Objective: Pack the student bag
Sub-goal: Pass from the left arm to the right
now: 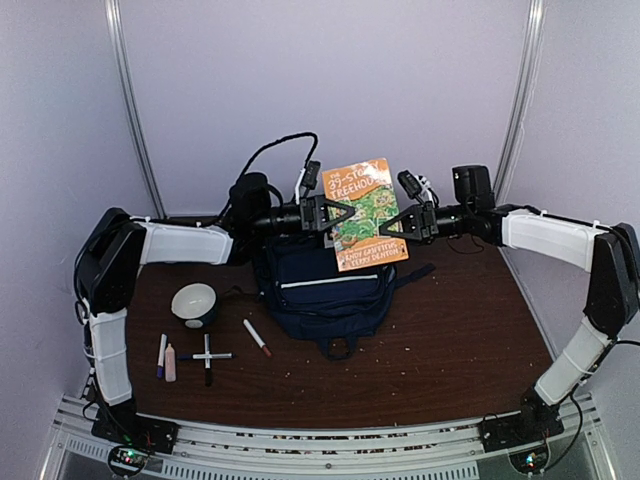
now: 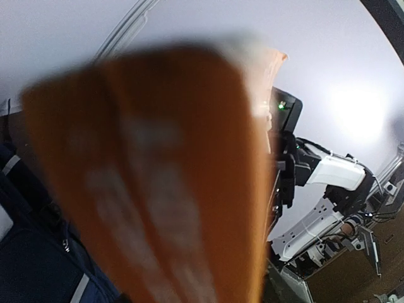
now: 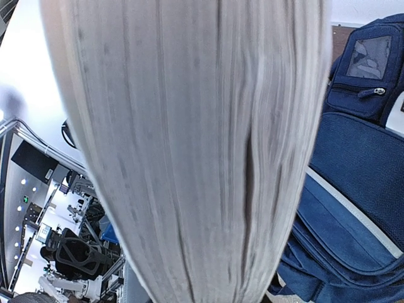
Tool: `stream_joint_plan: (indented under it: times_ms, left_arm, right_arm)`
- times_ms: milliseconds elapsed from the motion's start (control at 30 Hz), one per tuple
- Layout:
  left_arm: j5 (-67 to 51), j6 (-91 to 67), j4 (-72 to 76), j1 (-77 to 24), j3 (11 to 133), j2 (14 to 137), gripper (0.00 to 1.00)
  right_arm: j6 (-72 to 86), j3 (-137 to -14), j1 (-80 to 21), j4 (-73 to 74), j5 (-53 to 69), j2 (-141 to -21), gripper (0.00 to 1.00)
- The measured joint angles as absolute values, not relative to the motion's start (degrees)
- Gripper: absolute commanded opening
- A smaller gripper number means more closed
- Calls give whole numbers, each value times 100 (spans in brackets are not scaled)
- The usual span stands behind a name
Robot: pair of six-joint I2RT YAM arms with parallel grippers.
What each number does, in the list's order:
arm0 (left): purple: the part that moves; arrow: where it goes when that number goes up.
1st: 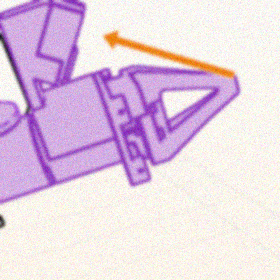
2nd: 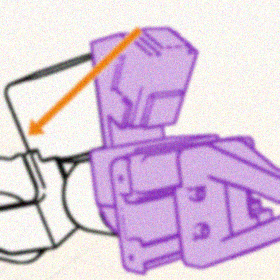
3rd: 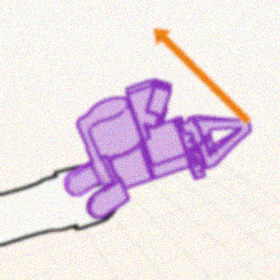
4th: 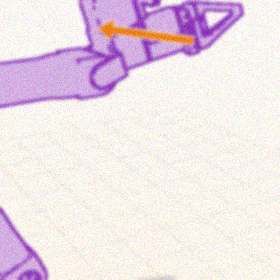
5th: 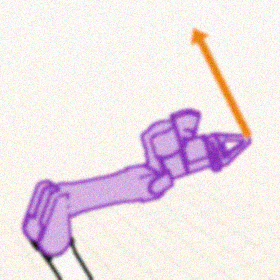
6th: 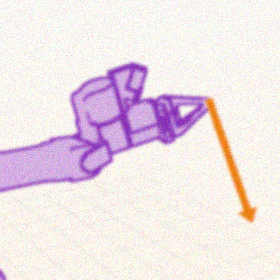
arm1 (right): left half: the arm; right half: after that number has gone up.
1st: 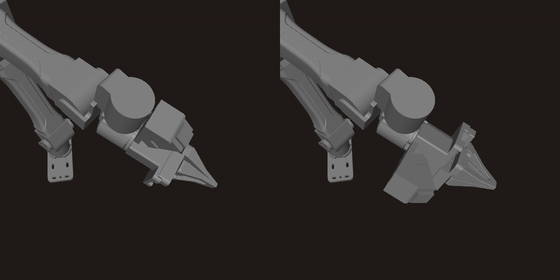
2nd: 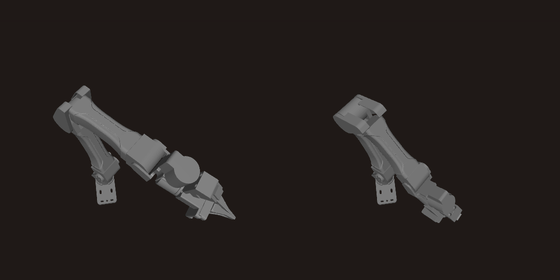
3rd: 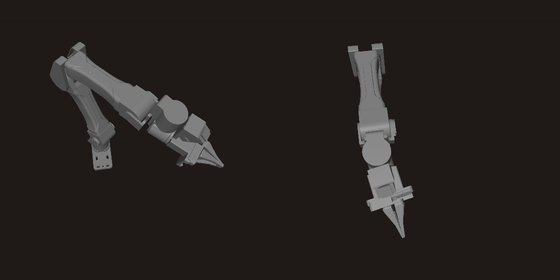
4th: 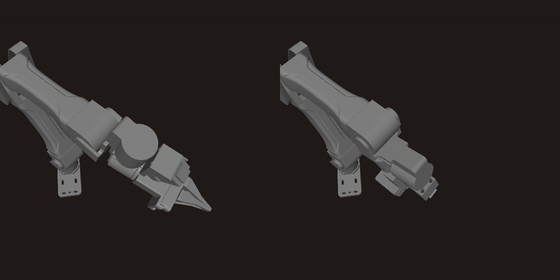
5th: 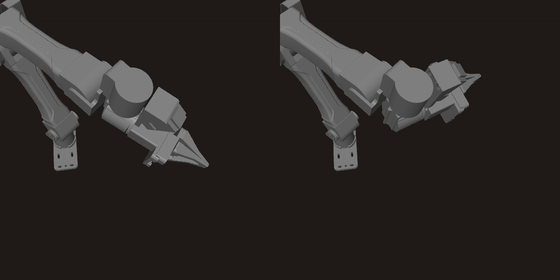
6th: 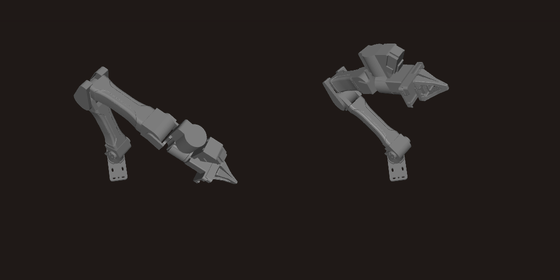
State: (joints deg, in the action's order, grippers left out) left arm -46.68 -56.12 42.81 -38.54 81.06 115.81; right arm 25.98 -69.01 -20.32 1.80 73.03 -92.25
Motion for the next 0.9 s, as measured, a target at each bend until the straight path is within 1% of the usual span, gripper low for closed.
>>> stream_joint_plan:
  times_ms: [100, 200, 333, 467, 567, 633, 733, 867, 900]
  left_arm:
    - [-4578, -5092, 3653, -3804, 7935, 11437, 51]
    - [-4359, -4217, 2508, -3765, 7708, 11135, 51]
    - [-3719, -2764, 744, -3785, 7655, 10696, 51]
    - [-2936, -1367, -615, -3922, 7642, 10230, 52]
    - [-2386, -338, -1385, -4237, 7640, 9994, 51]
    - [-2036, 301, -1828, -4554, 7660, 9972, 48]
    - [-1507, 1109, -2477, -5024, 7797, 10121, 43]
    - [-1116, 1898, -3092, -5393, 8097, 10433, 42]
    - [-1031, 2012, -3186, -5424, 8143, 10481, 41]
  right_arm:
    - [2700, -6825, -1865, 139, 7251, -9223, 0]
    - [2519, -6718, -1586, 296, 7096, -9201, 0]
    - [1752, -6659, -1286, 1028, 6718, -9080, 0]
    - [1153, -6497, -1135, 1522, 6401, -8849, 0]
    - [956, -6488, -1009, 1686, 6298, -8805, 0]
    - [902, -6484, -882, 1710, 6292, -8805, 0]
    - [869, -6403, -705, 1688, 6298, -8790, 0]
    - [869, -6274, -639, 1688, 6335, -8785, 0]
    - [869, -6261, -639, 1693, 6357, -8785, 0]
